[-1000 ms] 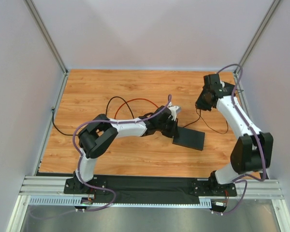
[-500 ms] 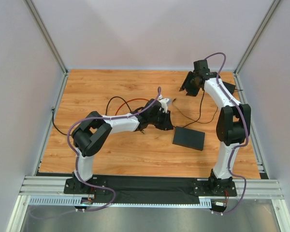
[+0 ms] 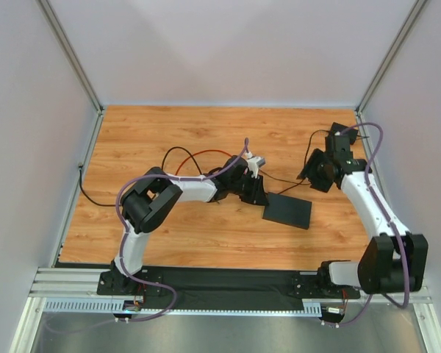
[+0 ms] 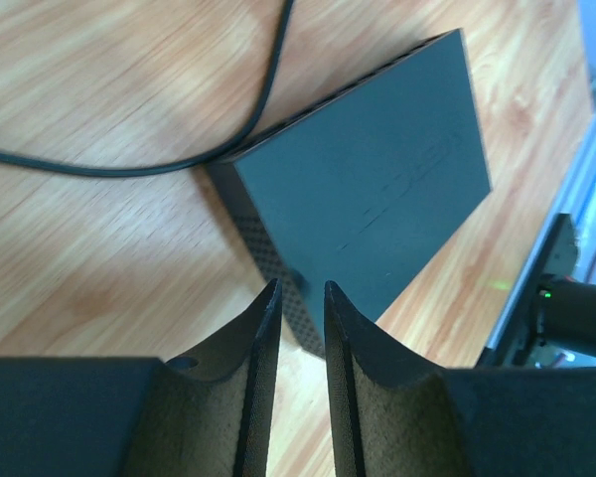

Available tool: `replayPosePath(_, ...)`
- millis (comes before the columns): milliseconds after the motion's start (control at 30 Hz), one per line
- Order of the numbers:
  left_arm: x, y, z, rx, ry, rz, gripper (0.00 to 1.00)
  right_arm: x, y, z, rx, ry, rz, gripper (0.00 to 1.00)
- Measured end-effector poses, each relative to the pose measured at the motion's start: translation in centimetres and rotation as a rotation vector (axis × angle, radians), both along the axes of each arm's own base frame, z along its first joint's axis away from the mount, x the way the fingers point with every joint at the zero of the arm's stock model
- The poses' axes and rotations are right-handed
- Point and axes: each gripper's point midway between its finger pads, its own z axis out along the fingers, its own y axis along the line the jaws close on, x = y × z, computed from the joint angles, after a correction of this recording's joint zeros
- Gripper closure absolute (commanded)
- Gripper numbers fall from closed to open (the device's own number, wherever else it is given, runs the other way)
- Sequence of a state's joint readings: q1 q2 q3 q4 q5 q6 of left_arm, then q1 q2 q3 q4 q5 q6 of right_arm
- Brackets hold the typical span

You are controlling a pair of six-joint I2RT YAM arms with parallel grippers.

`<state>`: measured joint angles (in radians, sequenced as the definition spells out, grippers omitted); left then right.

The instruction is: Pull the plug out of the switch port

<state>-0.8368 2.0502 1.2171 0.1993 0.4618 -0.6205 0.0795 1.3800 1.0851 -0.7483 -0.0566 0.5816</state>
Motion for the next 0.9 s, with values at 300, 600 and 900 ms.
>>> replayPosePath(300, -0.4, -1.8, -1.1, -0.067, 0.075, -0.041, 0.68, -5.8, -4.6, -3.6, 0.004, 0.080, -0.115, 0.43)
replayPosePath(600, -1.0, -3.2, -1.1, -0.102, 0.103, -0.053, 0.69, -8.6, -6.3, -6.8, 0.055, 0.176, -0.189, 0.43)
replayPosePath(900, -2.6, -3.8, -1.2, -0.117, 0.136, -0.067, 0.70, -8.4, -6.3, -8.0, 0.066, 0.186, -0.183, 0.43)
